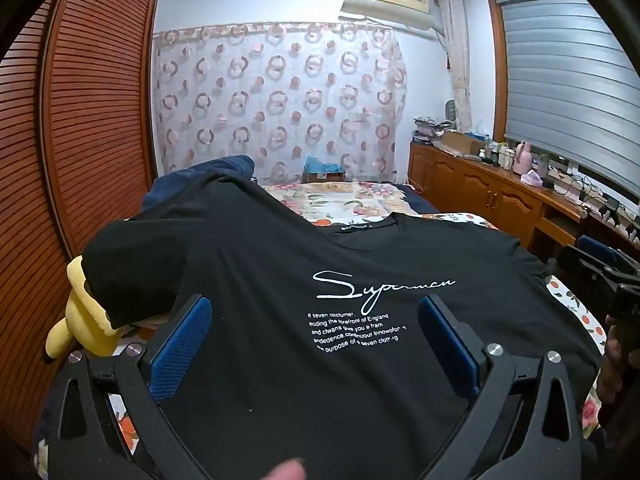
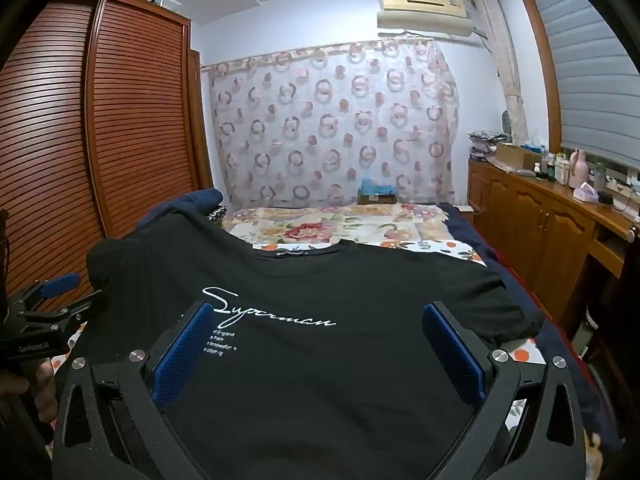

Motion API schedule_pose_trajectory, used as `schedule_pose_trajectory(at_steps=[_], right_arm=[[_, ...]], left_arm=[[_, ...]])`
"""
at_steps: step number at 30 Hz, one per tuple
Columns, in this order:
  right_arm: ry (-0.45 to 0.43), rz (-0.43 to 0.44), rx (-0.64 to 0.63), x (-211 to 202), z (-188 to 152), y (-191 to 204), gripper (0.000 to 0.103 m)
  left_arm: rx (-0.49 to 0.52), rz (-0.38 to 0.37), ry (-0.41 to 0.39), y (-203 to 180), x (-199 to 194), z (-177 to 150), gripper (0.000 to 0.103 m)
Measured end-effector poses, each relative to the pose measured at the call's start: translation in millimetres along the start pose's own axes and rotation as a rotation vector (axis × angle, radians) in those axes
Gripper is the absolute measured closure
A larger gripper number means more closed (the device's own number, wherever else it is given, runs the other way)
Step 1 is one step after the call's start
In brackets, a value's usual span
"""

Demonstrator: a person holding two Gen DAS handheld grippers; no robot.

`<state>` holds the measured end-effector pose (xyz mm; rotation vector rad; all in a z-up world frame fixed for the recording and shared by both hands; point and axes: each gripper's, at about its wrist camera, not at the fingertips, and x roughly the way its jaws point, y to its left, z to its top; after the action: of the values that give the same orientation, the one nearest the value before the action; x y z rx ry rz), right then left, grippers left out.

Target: Fold small clothes

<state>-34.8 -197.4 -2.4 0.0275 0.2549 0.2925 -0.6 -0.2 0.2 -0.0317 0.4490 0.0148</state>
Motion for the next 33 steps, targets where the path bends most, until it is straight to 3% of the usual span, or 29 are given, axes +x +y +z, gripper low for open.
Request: schedule_pose_trajectory(at_steps=[33], right_arm=[[0.006, 0.002, -0.003, 0.4, 0.8, -1.0, 0.0]], left_arm=[[0.002, 0.007, 0.0, 6.5, -2.3, -0.3, 0.0]])
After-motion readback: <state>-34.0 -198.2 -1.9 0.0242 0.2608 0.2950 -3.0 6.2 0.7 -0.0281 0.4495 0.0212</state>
